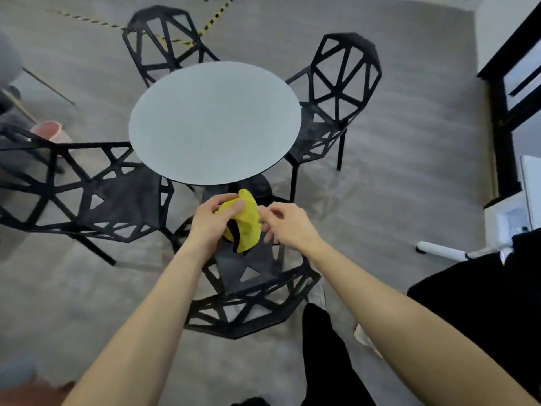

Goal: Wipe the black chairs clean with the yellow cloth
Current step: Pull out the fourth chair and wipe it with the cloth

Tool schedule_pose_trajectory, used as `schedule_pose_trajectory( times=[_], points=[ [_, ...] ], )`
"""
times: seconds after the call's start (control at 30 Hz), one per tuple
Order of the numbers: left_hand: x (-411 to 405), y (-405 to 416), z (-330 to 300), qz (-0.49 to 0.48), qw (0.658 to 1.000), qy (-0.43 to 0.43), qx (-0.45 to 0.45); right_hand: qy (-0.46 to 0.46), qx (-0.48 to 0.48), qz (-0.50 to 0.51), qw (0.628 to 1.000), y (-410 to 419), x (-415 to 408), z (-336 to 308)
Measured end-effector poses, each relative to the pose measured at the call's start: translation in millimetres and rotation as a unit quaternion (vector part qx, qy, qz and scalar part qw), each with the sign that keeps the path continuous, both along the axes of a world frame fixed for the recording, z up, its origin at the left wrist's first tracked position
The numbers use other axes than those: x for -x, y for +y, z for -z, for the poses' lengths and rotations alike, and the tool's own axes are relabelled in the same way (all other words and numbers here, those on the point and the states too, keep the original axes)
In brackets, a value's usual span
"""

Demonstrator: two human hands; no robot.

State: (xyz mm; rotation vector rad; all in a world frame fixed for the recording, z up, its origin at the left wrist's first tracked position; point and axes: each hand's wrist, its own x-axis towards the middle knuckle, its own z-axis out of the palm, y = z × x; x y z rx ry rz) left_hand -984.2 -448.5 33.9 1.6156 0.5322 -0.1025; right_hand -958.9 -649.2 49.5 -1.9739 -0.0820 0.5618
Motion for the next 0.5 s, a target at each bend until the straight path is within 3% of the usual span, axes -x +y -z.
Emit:
schedule_pose_trajectory(
  times=[0.13, 0.27, 0.5],
  points=[
    [-66, -33, 10, -0.037, 0.998, 0.004, 0.042, 0.039, 0.013, -0.014, 0.999, -3, -87, 11],
    [-112, -58, 9, -0.081, 0.984, 0.007, 0.160, 0.036, 0.076, -0.036, 0.996, -21, -156, 3],
    [-167, -89, -12, -0.063, 0.997, -0.009, 0.037, -0.045, 0.108, -0.080, 0.990, -44, -228, -9]
  ],
)
